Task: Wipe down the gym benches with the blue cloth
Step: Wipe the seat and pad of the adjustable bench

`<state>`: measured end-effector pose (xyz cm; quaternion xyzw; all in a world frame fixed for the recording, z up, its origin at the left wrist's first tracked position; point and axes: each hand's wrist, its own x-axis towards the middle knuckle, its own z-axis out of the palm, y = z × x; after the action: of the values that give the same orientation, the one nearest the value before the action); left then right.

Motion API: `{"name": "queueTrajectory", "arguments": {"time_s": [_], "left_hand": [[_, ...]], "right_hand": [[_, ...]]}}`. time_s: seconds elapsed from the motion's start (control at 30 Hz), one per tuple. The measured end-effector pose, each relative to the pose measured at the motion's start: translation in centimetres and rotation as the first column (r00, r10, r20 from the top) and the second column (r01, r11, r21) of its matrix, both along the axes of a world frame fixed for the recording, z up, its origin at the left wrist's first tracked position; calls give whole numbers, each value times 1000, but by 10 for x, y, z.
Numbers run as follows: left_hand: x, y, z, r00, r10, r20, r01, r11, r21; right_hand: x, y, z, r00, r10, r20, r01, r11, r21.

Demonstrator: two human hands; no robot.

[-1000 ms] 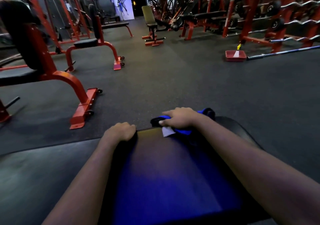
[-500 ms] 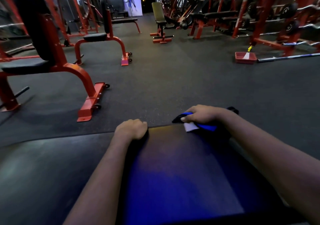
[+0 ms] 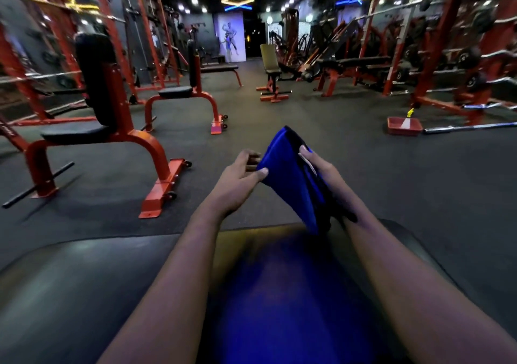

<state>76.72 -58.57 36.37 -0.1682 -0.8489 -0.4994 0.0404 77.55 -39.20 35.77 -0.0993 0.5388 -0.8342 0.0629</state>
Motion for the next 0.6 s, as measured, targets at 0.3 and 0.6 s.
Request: {"name": "queueTrajectory", "arguments": {"time_s": [0.3, 0.6], "left_hand": [[13, 6, 92, 934, 22, -357, -164, 913, -373], [19, 3, 103, 877, 122, -464, -334, 850, -407]], "right_hand": [[32, 23, 52, 979, 13, -203, 75, 904, 420], [35, 16, 35, 992, 64, -108, -6, 884, 468]]}}
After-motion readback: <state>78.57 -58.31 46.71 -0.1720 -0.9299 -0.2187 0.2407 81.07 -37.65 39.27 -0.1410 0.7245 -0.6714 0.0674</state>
